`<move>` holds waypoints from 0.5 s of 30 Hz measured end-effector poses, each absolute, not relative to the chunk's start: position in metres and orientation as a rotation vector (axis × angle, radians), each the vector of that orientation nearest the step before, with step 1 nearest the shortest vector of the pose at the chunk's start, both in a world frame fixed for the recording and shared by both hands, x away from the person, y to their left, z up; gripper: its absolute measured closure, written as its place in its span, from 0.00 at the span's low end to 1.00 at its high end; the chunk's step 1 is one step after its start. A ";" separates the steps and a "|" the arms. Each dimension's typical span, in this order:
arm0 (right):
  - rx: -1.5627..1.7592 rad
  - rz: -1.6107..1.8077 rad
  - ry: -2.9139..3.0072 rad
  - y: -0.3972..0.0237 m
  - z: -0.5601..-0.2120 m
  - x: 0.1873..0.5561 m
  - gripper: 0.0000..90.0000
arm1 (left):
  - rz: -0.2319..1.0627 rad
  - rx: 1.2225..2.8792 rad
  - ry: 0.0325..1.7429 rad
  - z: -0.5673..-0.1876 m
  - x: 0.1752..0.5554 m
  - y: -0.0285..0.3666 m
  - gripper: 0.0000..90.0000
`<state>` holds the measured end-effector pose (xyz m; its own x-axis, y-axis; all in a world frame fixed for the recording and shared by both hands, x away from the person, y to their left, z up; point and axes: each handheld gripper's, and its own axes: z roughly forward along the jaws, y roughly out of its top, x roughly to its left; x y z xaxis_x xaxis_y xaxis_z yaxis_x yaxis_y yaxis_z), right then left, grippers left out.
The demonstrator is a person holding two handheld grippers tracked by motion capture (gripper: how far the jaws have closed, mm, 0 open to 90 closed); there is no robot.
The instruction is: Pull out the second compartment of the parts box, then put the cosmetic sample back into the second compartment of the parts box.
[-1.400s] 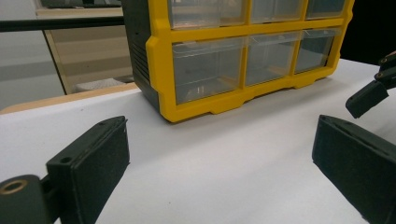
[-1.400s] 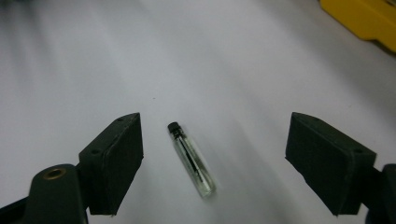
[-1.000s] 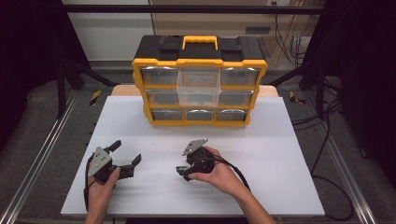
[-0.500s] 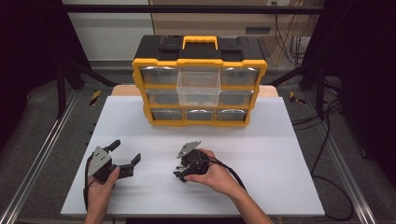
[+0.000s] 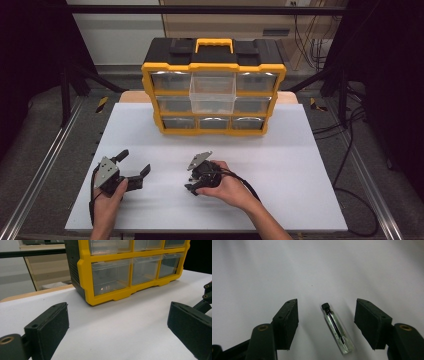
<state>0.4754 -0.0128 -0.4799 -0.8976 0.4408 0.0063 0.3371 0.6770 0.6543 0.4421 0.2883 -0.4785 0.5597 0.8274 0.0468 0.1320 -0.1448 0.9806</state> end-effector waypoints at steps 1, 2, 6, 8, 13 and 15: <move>0.635 1.022 2.736 -0.013 -0.480 0.476 0.40 | 0.743 1.626 0.824 -0.478 0.442 0.288 0.04; 0.640 1.026 2.738 -0.012 -0.480 0.476 0.40 | 0.742 1.627 0.823 -0.478 0.442 0.288 0.04; 0.643 1.038 2.746 -0.012 -0.481 0.477 0.40 | 0.743 1.632 0.820 -0.479 0.442 0.287 0.04; 0.638 1.032 2.749 -0.011 -0.482 0.477 0.41 | 0.743 1.633 0.820 -0.479 0.442 0.287 0.04; 0.630 1.030 2.751 -0.010 -0.482 0.476 0.46 | 0.743 1.632 0.817 -0.478 0.442 0.287 0.04; 0.619 1.029 2.750 -0.010 -0.483 0.478 0.49 | 0.742 1.632 0.818 -0.478 0.442 0.287 0.04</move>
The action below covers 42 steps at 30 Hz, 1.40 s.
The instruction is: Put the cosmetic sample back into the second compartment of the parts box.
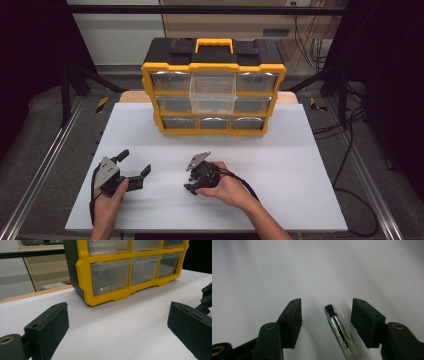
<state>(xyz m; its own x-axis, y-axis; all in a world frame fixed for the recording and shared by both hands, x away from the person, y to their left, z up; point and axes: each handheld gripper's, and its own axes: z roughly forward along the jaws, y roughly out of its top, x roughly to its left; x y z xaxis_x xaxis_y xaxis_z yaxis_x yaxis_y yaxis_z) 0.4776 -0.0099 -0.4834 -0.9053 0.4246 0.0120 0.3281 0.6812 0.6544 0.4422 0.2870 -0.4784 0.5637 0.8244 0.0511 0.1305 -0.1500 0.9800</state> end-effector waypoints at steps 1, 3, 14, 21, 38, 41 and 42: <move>0.628 1.033 2.752 -0.010 -0.484 0.478 0.50 | 0.742 1.632 0.818 -0.478 0.442 0.287 0.04; 0.632 1.040 2.747 -0.010 -0.484 0.479 0.53 | 0.741 1.624 0.819 -0.478 0.442 0.288 0.04; 0.614 1.055 2.751 -0.013 -0.484 0.481 0.67 | 0.738 1.617 0.822 -0.478 0.442 0.289 0.04; 0.614 1.059 2.732 -0.022 -0.481 0.484 0.69 | 0.737 1.620 0.821 -0.478 0.442 0.288 0.04; 0.564 1.032 2.777 -0.031 -0.484 0.487 0.81 | 0.731 1.627 0.818 -0.479 0.442 0.287 0.04; 0.551 1.031 2.782 -0.031 -0.484 0.486 0.86 | 0.731 1.626 0.819 -0.479 0.442 0.287 0.04; 0.547 1.032 2.781 -0.031 -0.485 0.486 0.87 | 0.731 1.626 0.819 -0.479 0.442 0.287 0.04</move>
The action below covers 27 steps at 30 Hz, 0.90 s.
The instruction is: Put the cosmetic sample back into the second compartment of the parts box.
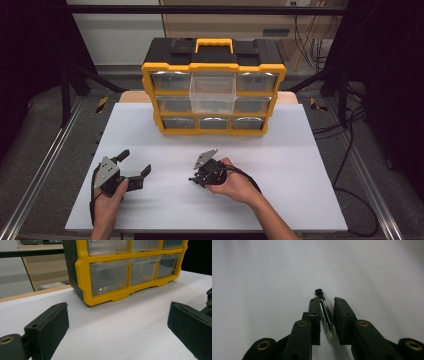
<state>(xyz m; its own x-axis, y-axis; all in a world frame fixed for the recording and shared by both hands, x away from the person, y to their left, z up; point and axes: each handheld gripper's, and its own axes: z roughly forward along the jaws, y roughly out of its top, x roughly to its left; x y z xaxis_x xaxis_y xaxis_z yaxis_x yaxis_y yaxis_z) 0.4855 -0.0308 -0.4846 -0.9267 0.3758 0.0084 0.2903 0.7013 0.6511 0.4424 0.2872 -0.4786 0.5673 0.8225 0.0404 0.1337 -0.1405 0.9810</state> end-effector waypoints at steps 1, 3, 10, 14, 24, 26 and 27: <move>0.544 1.033 2.781 -0.031 -0.485 0.485 0.89 | 0.731 1.625 0.820 -0.479 0.442 0.287 0.04; 0.548 1.034 2.781 -0.031 -0.485 0.485 0.90 | 0.731 1.625 0.820 -0.479 0.442 0.287 0.04; 0.577 1.076 2.757 -0.035 -0.487 0.486 0.90 | 0.723 1.618 0.821 -0.479 0.442 0.287 0.04; 0.599 1.099 2.724 -0.041 -0.485 0.487 0.90 | 0.731 1.609 0.828 -0.478 0.440 0.289 0.04; 0.714 1.164 2.577 -0.071 -0.470 0.487 0.90 | 0.735 1.610 0.829 -0.478 0.440 0.289 0.04; 0.745 1.172 2.557 -0.079 -0.470 0.488 0.90 | 0.735 1.612 0.827 -0.478 0.439 0.289 0.04; 0.768 1.171 2.545 -0.085 -0.470 0.489 0.90 | 0.736 1.612 0.827 -0.478 0.440 0.289 0.04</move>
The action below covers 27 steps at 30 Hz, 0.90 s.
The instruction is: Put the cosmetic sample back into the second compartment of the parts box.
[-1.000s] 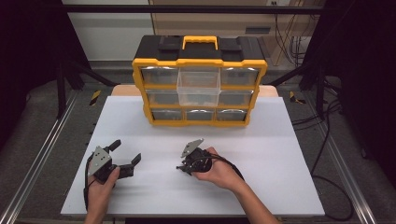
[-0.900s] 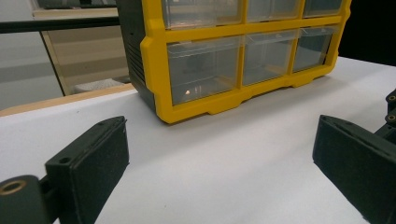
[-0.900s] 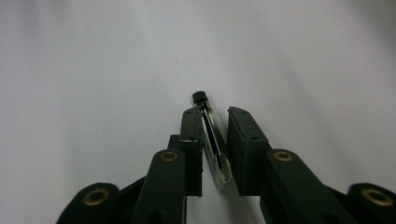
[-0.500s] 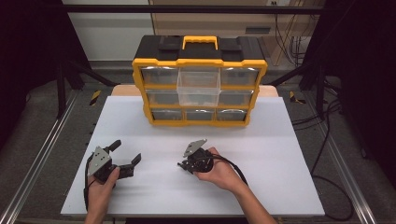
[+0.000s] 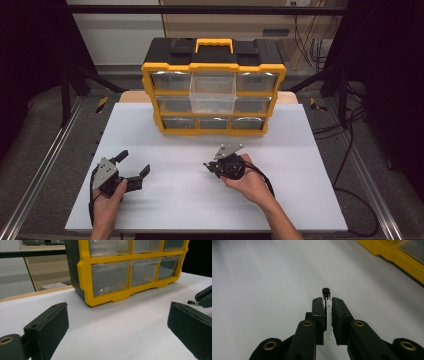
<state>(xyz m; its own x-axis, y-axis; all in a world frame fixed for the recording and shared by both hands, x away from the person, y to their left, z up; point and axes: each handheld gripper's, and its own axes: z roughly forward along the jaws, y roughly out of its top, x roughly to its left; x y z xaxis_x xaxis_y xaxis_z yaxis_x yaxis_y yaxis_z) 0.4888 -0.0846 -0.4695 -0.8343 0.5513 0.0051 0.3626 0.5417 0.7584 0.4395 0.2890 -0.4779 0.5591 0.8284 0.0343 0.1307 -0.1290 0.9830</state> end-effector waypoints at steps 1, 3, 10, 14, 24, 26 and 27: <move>0.778 1.172 2.537 -0.088 -0.469 0.489 0.90 | 0.736 1.612 0.827 -0.478 0.440 0.289 0.04; 0.814 1.193 2.505 -0.097 -0.467 0.489 0.90 | 0.730 1.608 0.830 -0.478 0.440 0.289 0.04; 0.927 1.282 2.350 -0.124 -0.462 0.483 0.90 | 0.725 1.593 0.838 -0.478 0.440 0.291 0.03; 0.964 1.330 2.259 -0.139 -0.455 0.479 0.90 | 0.729 1.589 0.842 -0.478 0.439 0.293 0.03; 0.997 1.394 2.095 -0.166 -0.419 0.469 0.90 | 0.733 1.594 0.840 -0.478 0.438 0.293 0.03; 0.998 1.400 2.075 -0.171 -0.407 0.468 0.90 | 0.735 1.589 0.841 -0.478 0.437 0.294 0.03; 0.997 1.401 2.066 -0.173 -0.401 0.467 0.90 | 0.736 1.587 0.843 -0.477 0.437 0.294 0.03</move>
<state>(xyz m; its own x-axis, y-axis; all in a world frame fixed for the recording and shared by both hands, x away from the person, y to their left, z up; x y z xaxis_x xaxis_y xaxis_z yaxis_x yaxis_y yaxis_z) 0.4671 -0.1729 -0.4011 -0.6377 0.7697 0.0303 0.3131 0.2231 0.9231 0.4368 0.2940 -0.4773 0.5478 0.8364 0.0173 0.1301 -0.1056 0.9859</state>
